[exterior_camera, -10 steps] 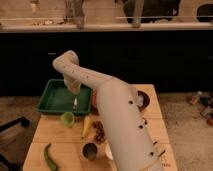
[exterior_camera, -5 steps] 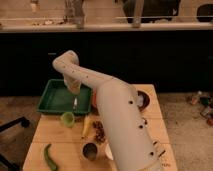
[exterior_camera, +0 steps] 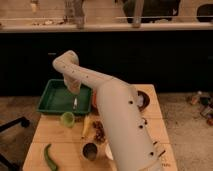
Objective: Place fork in tray
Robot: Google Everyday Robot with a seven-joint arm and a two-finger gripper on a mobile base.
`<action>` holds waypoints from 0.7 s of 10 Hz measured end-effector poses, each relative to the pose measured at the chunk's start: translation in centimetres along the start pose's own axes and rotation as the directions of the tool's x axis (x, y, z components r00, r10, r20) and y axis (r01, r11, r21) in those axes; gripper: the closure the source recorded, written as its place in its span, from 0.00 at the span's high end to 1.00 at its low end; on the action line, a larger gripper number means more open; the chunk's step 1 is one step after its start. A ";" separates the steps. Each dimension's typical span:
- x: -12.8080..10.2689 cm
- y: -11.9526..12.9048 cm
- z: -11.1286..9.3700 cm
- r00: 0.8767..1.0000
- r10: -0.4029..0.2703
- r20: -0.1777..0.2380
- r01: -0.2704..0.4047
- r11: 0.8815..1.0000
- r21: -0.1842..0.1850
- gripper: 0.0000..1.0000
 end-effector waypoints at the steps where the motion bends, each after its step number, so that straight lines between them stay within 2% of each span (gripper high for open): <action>1: 0.0 0.0 0.0 1.000 0.000 0.000 0.000 1.000 0.000 0.45; 2: 0.0 0.0 0.0 1.000 0.000 0.000 0.000 1.000 0.000 0.60; 4: 0.0 0.0 0.0 1.000 0.000 0.000 0.000 1.000 0.000 0.76; 5: 0.0 0.0 0.0 1.000 0.000 0.000 0.000 1.000 0.000 0.79; 7: 0.0 0.0 0.0 1.000 0.000 0.000 0.000 1.000 0.000 0.80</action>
